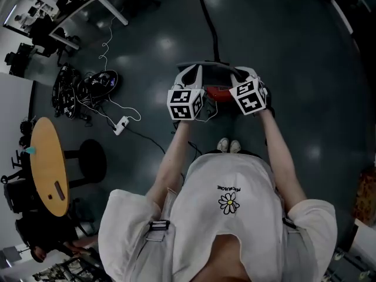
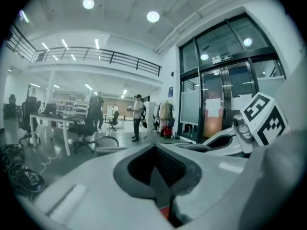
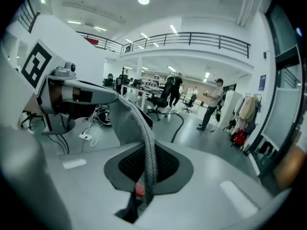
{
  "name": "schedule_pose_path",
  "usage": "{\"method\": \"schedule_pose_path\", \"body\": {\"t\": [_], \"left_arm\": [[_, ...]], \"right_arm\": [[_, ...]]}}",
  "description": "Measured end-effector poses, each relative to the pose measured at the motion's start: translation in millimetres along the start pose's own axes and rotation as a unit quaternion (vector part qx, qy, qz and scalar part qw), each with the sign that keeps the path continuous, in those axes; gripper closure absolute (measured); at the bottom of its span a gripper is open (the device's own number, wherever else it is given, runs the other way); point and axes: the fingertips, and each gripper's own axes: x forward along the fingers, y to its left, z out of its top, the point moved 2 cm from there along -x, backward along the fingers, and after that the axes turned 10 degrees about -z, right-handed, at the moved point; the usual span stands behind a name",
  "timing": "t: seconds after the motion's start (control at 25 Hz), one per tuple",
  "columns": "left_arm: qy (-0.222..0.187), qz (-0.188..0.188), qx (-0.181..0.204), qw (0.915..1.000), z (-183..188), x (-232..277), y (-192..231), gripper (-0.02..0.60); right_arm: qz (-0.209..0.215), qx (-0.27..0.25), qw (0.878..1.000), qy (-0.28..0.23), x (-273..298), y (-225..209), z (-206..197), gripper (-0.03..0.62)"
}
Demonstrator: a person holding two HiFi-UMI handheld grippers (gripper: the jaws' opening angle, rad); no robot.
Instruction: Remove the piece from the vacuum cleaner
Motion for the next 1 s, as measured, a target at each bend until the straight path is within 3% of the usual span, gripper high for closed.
{"method": "schedule_pose_path", "body": {"t": [0.2, 0.36, 0.6, 1.0], "left_arm": [[-0.096, 0.017, 0.046, 0.9941, 79, -11, 5, 0.58], [-0.132, 0.025, 0.063, 0.9889, 111, -23, 5, 0.58], [-0.139, 0.027, 0.07, 0.9875, 119, -29, 1, 0.58], [-0.125, 0.017, 0.071, 0.9895, 106, -28, -9, 0.58]], "right_arm": [[-0.056, 0.035, 0.994, -0.088, -19, -35, 74, 0.556], [-0.087, 0.065, 0.983, -0.145, -40, -60, 110, 0.556], [-0.094, 0.099, 0.974, -0.181, -60, -73, 126, 0.557], [-0.089, 0.114, 0.974, -0.177, -65, -65, 105, 0.557]]}}
